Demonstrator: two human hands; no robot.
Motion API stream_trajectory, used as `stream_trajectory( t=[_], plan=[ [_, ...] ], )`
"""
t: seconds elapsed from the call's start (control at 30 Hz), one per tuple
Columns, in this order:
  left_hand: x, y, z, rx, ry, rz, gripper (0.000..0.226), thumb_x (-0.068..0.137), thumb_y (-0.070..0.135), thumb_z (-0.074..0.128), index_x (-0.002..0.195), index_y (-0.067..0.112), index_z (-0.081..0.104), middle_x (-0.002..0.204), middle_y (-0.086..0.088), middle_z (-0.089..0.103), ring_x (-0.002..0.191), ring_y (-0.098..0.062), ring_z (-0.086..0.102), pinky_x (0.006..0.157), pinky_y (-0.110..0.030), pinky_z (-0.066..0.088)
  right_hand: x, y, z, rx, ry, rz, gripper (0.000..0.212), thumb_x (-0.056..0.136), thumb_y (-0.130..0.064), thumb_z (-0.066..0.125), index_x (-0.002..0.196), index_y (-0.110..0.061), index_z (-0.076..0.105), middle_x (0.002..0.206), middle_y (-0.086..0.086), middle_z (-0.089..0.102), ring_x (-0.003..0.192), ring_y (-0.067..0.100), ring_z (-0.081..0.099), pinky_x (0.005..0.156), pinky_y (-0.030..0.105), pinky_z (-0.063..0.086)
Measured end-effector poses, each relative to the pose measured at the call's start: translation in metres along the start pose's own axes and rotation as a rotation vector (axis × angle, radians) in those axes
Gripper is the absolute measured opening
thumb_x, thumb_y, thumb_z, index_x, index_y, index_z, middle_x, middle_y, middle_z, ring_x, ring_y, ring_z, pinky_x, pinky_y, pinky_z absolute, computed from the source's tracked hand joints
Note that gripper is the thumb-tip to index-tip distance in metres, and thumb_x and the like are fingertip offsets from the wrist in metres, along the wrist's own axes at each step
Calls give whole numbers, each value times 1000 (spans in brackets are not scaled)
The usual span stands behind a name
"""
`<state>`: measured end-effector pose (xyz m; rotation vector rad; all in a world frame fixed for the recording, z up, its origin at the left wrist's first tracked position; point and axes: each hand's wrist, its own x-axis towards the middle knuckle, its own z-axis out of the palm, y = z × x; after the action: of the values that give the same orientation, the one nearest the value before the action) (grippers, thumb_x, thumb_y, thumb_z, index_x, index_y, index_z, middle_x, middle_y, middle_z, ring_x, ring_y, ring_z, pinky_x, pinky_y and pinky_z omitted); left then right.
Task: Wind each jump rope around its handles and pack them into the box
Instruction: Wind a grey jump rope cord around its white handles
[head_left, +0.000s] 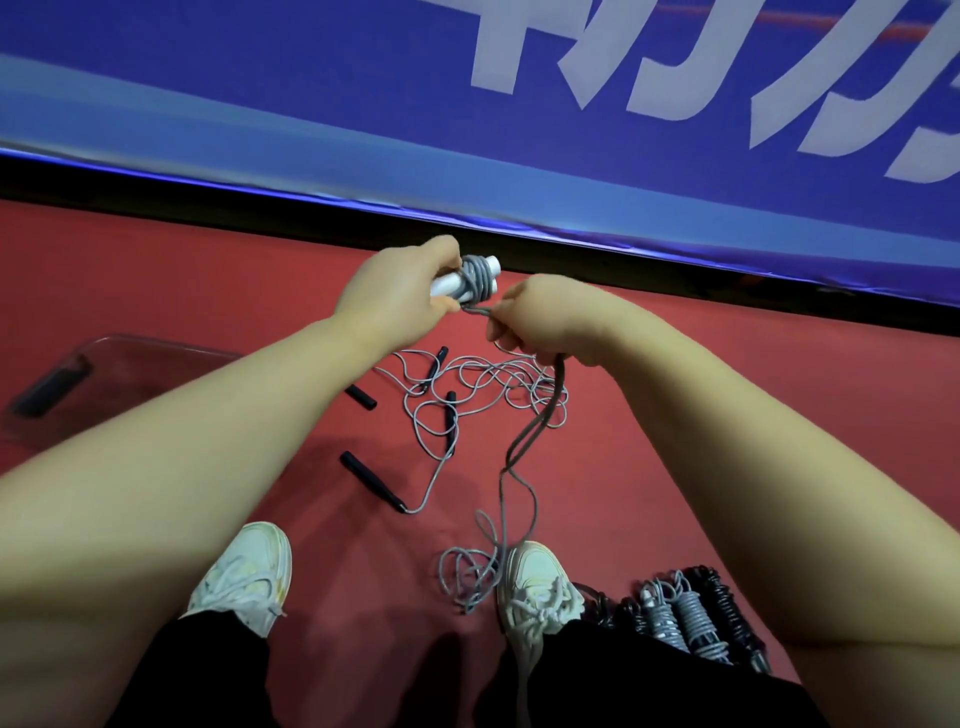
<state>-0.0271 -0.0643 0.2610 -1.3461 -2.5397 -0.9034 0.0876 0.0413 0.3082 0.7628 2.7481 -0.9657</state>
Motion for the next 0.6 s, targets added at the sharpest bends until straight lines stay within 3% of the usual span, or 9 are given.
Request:
stream_trajectory(
  t=[0.07,0.2,0.27,0.33,0.4,0.6],
  plan=[
    [-3,4,2,36,-46,43,31,82,25,69,107,13,56,102,-11,67,94,-34,60,76,-42,47,-1,-1,-6,158,-49,38,29,96,-10,37,71,-11,53,56,-1,35,40,8,26,34,17,21],
    [-10,15,7,143,-165,156,25,86,25,63,105,13,54,98,-15,66,90,-37,58,63,-36,39,-3,2,-14,162,-117,70,35,100,-22,39,76,-7,60,47,-5,34,38,6,21,35,16,17],
    [-13,16,11,173,-217,187,26,88,24,62,108,11,52,99,-15,65,92,-37,57,64,-37,37,-7,4,-17,9,-126,59,33,94,-31,53,75,-7,66,50,-4,37,42,9,25,39,19,21],
    [-14,17,14,108,-261,144,30,87,26,64,111,12,51,102,-10,65,93,-32,57,66,-34,38,-12,4,-21,-304,-83,0,28,83,-36,67,81,-8,68,58,0,43,50,14,34,46,24,27],
    [-15,20,13,22,-299,94,31,84,26,68,107,13,52,102,-6,64,92,-27,56,67,-32,37,-15,5,-21,-547,-20,-97,24,83,-33,66,89,-10,70,70,5,51,61,18,41,51,27,30],
    [-17,16,13,-163,-357,65,25,74,22,78,82,23,54,88,-3,67,85,-24,61,75,-35,47,-11,19,-20,-631,126,-359,22,88,-32,63,105,-21,71,95,0,62,83,13,50,73,31,42]
  ],
)
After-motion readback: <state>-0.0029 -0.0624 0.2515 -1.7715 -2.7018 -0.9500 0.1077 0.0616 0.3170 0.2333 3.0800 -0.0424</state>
